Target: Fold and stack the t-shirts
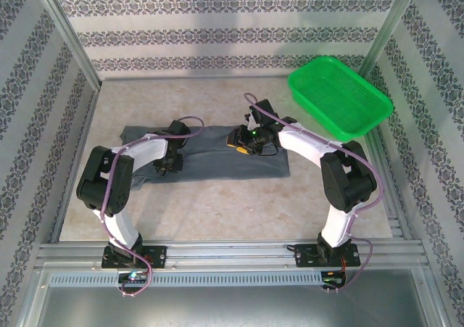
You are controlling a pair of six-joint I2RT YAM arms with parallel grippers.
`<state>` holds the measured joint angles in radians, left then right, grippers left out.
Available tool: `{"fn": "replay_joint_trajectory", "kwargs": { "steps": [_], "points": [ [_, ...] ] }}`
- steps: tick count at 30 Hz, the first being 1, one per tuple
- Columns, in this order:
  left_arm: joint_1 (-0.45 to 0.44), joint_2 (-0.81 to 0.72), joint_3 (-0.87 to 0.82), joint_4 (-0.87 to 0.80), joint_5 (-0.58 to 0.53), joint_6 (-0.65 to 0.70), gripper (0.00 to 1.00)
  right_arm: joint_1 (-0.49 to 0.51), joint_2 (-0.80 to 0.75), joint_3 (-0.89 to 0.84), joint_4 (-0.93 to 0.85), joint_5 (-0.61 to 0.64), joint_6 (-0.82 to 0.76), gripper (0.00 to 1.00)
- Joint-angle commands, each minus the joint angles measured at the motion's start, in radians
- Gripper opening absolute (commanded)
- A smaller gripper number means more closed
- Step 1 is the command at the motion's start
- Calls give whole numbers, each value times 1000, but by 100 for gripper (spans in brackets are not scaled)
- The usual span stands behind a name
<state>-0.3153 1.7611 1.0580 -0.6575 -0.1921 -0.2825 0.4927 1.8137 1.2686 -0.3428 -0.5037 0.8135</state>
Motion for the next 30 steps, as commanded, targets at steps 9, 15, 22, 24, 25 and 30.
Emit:
{"fn": "replay_joint_trajectory", "kwargs": {
  "steps": [9,15,22,24,25,30],
  "points": [
    [-4,-42,77,-66,-57,54,0,-17,13,25,-21,-10,1,46],
    [44,-26,135,-84,-10,89,0,-23,20,31,-33,-16,-4,45],
    [119,58,233,-118,104,201,3,-25,22,28,-43,-24,-10,45],
    [165,90,263,-124,180,220,6,-25,21,25,-45,-24,-10,45],
    [183,101,273,-122,208,225,7,-25,20,22,-45,-24,-10,45],
    [242,159,335,-111,250,261,18,-26,15,9,-43,-24,-10,45]
  ]
}}
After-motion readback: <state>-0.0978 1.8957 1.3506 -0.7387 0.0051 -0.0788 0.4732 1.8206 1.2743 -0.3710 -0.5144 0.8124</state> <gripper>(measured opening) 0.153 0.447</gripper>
